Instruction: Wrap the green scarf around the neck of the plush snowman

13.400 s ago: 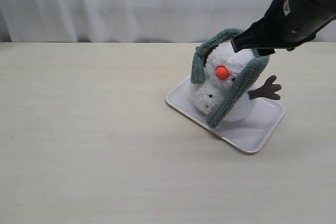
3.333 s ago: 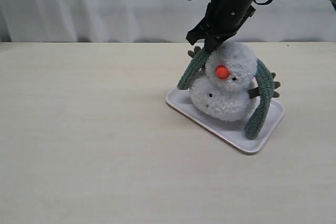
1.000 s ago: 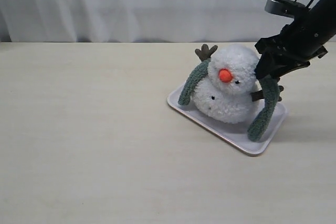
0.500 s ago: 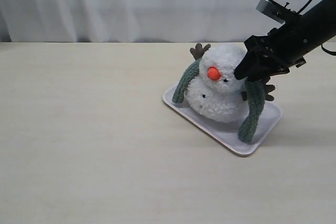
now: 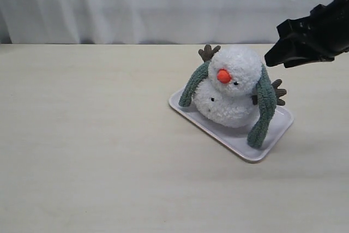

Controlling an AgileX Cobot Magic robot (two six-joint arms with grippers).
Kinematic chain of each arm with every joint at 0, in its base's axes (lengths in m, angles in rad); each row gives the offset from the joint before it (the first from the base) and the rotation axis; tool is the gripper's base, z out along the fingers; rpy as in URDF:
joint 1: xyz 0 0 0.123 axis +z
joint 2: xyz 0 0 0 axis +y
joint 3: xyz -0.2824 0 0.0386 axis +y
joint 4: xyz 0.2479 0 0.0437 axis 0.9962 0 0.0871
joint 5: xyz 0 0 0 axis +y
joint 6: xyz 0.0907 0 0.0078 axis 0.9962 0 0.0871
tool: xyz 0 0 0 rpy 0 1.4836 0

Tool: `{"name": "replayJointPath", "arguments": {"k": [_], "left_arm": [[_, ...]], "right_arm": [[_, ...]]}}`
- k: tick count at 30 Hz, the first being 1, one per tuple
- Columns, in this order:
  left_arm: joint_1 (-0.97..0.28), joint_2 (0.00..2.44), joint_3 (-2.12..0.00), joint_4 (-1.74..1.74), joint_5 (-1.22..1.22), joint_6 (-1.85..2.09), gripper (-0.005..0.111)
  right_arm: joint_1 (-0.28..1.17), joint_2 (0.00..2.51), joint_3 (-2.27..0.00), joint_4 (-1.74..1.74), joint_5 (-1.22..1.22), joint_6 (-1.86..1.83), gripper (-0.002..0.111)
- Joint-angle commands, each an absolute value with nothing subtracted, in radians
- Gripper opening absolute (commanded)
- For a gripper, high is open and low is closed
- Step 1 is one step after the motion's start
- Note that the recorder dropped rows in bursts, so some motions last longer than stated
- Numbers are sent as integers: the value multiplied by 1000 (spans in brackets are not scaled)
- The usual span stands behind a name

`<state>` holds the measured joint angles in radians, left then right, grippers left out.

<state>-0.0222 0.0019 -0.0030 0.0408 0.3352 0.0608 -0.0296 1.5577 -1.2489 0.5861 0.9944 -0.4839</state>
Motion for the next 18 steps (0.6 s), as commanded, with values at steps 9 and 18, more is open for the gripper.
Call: {"name": "replayJointPath", "arguments": {"k": [9, 18], "left_arm": [[-18, 0, 0, 41, 323, 63, 0], [-18, 0, 0, 41, 323, 63, 0]], "right_arm": [[-32, 1416, -641, 1087, 465, -1039, 54], [-32, 1590, -615, 1347, 376, -1301, 61]]}}
